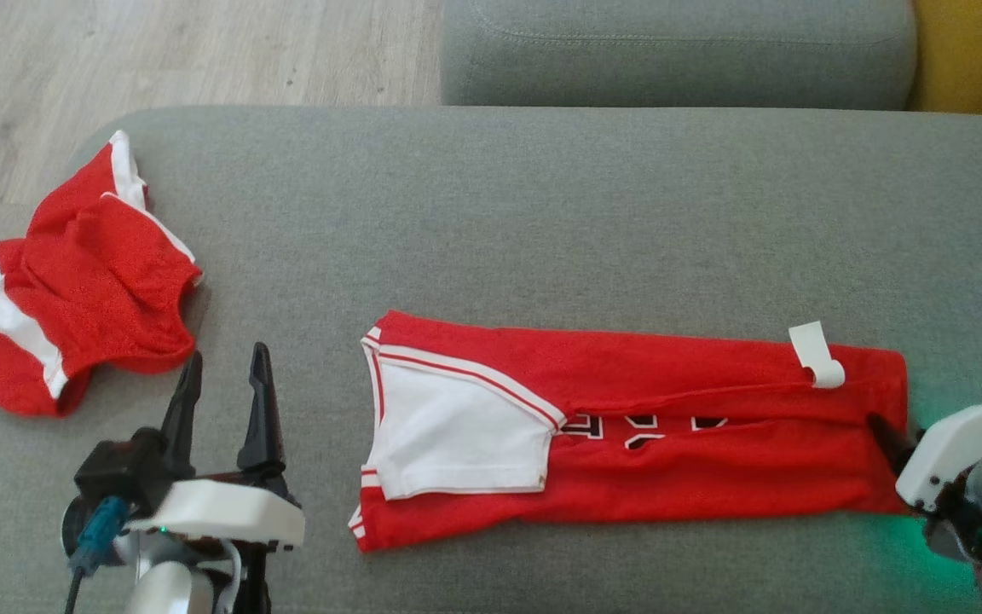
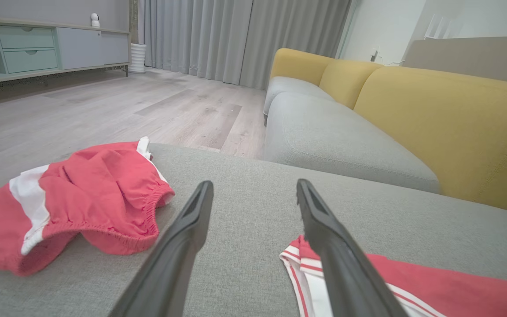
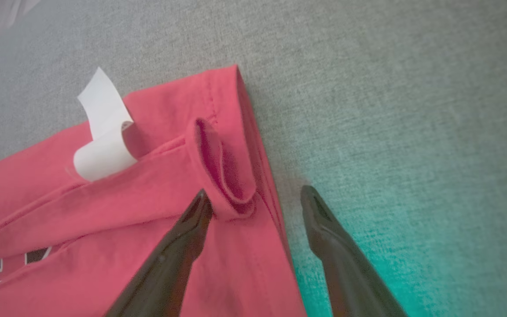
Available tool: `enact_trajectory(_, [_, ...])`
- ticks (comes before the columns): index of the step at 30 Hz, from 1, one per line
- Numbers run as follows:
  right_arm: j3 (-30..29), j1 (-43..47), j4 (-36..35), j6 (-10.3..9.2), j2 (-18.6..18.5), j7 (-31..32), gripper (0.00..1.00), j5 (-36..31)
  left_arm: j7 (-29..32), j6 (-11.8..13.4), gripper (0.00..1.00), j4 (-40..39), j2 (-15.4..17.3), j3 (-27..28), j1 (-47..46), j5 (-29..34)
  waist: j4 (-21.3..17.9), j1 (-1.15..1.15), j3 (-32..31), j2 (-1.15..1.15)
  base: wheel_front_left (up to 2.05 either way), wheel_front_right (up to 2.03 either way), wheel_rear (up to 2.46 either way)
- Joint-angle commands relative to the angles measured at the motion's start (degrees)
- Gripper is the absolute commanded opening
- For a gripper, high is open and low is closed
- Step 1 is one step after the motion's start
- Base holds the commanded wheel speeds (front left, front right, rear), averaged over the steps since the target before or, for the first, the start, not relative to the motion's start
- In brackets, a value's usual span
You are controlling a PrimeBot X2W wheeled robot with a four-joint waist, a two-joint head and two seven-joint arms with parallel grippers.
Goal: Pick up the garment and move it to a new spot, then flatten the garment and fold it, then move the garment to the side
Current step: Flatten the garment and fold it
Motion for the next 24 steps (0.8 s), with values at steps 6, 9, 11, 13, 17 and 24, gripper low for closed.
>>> enact_trajectory(6, [0.15, -4.05, 4.93, 0.39, -0.02, 1.73, 1.0, 1.21, -0.7, -0.5, 1.0, -1.28, -0.09, 2.25, -3.16, 0.09, 0.45, 0.0, 1.1, 0.0, 0.0, 0.0, 0.0])
enact_trajectory(9, [0.55, -5.35, 6.15, 0.39, 1.3, 2.23, 1.0, 2.77, -0.7, -0.44, 1.0, -1.04, -0.09, 2.27, -3.36, 0.15, 0.38, 0.0, 1.56, 0.0, 0.0, 0.0, 0.0])
enact_trajectory(11, [1.53, -5.82, 6.11, 0.39, 1.98, 2.94, 1.0, 3.93, -0.7, -0.45, 1.0, -0.82, -0.09, 2.31, -3.5, 0.14, 0.29, 0.0, 1.75, 0.0, 0.0, 0.0, 0.0])
enact_trajectory(13, [2.99, -6.15, 5.13, 0.39, 2.35, 2.46, 0.4, 5.95, -0.7, -0.45, 1.0, -0.56, -0.1, 2.29, -3.71, 0.02, 0.19, 0.0, 1.77, 0.0, 0.0, 0.0, 0.0])
enact_trajectory(17, [4.0, -6.27, 4.32, 0.39, 1.4, -0.95, 0.0, 7.66, -0.7, -0.39, 1.0, -0.21, -0.1, 2.31, -3.72, -0.23, 0.08, 0.0, 1.12, 0.0, 0.0, 0.0, 0.0])
enact_trajectory(24, [2.85, -7.81, 4.85, 0.39, -2.84, -10.04, 0.0, 7.93, -0.7, -0.25, 1.0, 0.01, -0.1, 2.57, -2.82, -0.83, -0.69, 0.0, -0.34, 0.0, 0.0, 0.0, 0.0])
